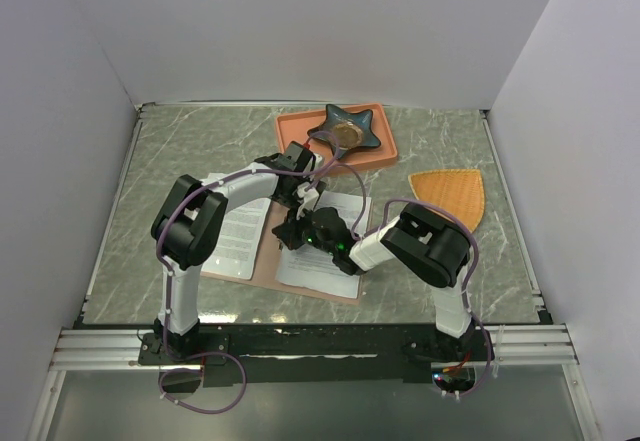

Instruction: Put the files into the folder

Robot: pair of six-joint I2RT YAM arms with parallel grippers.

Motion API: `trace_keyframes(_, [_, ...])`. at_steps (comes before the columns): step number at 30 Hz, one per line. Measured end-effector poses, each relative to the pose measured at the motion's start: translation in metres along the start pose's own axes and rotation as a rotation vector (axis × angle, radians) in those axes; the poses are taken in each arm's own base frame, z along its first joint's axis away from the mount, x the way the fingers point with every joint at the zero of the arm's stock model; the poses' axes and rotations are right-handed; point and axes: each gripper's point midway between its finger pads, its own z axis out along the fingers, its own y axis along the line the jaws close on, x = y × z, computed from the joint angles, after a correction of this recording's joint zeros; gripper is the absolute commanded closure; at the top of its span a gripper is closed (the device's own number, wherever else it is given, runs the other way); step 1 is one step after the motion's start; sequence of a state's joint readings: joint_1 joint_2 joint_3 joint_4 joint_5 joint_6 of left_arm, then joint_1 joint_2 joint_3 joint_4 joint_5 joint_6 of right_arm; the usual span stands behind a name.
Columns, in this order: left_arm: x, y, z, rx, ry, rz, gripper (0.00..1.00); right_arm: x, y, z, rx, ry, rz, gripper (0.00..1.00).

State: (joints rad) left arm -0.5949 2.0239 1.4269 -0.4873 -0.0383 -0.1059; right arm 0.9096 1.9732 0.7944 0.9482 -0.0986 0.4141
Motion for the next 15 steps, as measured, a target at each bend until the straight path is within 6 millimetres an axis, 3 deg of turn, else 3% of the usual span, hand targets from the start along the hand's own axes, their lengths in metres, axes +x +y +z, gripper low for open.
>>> trace_keyframes(15, [-0.0009, 0.0013, 0.0004, 0.000, -0.009, 0.004, 0.03, 0.0069, -0.0009, 0.0017, 0.009, 0.013, -0.014, 0.98])
